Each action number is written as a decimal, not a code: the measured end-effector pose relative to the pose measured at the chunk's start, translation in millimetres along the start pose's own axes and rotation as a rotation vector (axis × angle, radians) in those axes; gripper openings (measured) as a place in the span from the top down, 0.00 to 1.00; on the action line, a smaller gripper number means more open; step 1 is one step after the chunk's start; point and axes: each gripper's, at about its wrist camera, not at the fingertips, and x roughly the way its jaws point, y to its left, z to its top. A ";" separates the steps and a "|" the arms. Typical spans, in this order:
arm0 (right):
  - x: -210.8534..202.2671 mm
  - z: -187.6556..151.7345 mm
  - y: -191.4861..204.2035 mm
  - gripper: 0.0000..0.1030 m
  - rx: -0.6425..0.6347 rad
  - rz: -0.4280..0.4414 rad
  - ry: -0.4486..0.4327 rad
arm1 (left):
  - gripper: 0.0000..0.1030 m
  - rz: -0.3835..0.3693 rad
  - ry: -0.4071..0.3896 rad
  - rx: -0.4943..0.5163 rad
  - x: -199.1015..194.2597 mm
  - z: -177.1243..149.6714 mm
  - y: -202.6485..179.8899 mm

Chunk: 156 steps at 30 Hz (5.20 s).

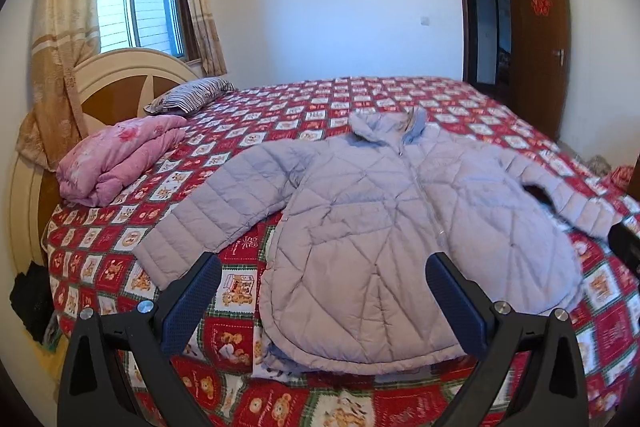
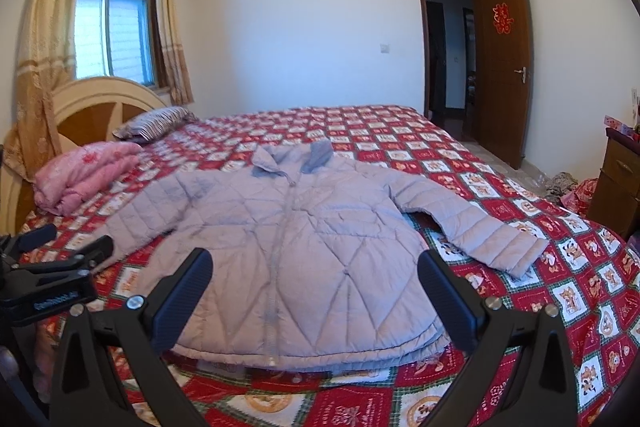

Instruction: Fold large clothes

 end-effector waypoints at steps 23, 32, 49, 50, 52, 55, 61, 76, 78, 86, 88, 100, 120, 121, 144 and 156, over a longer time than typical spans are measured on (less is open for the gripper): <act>145.8 -11.5 -153.1 0.00 0.153 -0.302 0.243 | 0.01 0.006 0.128 0.096 193.8 37.8 -44.8; 149.0 -14.1 -267.3 0.00 0.321 -0.491 0.254 | 0.01 0.050 0.165 0.103 265.1 49.0 -47.4; 186.2 -39.7 -308.4 0.74 0.389 -0.398 0.350 | 0.01 0.061 0.216 0.068 305.3 44.0 -21.2; 187.2 -38.2 -307.9 0.78 0.384 -0.394 0.357 | 0.01 0.062 0.215 0.068 305.6 44.5 -19.5; 189.4 -32.2 -304.2 0.84 0.364 -0.382 0.358 | 0.01 0.068 0.212 0.070 305.5 45.4 -17.1; 190.6 -21.5 -295.1 0.86 0.331 -0.377 0.341 | 0.01 0.066 0.214 0.067 307.3 46.7 -11.8; 195.3 14.2 -259.9 0.87 0.252 -0.332 0.285 | 0.01 0.077 0.222 0.071 314.1 49.9 0.2; 253.2 82.5 -104.6 0.88 0.014 -0.114 0.225 | 0.01 0.083 0.217 0.047 323.0 62.9 28.2; 262.0 85.8 -83.0 0.88 -0.020 -0.087 0.219 | 0.01 0.092 0.213 0.041 324.6 65.7 33.7; 307.9 75.6 -6.3 0.88 -0.102 0.008 0.233 | 0.01 0.114 0.216 0.020 329.6 69.6 50.5; 317.6 70.2 7.5 0.88 -0.111 0.021 0.239 | 0.01 0.122 0.225 0.015 333.4 69.6 51.8; 305.1 49.5 23.6 0.21 -0.088 0.137 0.230 | 0.01 0.112 0.202 0.020 315.6 94.2 33.0; 261.2 28.4 -109.0 0.09 0.022 -0.105 0.230 | 0.88 -0.282 0.382 0.051 354.0 101.9 -165.4; 259.4 26.2 -115.4 0.09 0.028 -0.108 0.229 | 0.90 -0.296 0.389 0.050 355.7 101.6 -166.6; 293.7 46.4 -143.4 0.09 0.055 -0.147 0.238 | 0.38 0.022 0.151 0.097 336.5 108.7 -77.6; 366.1 96.0 -117.1 0.21 0.010 -0.027 0.177 | 0.07 0.111 0.088 0.068 369.5 126.9 -111.6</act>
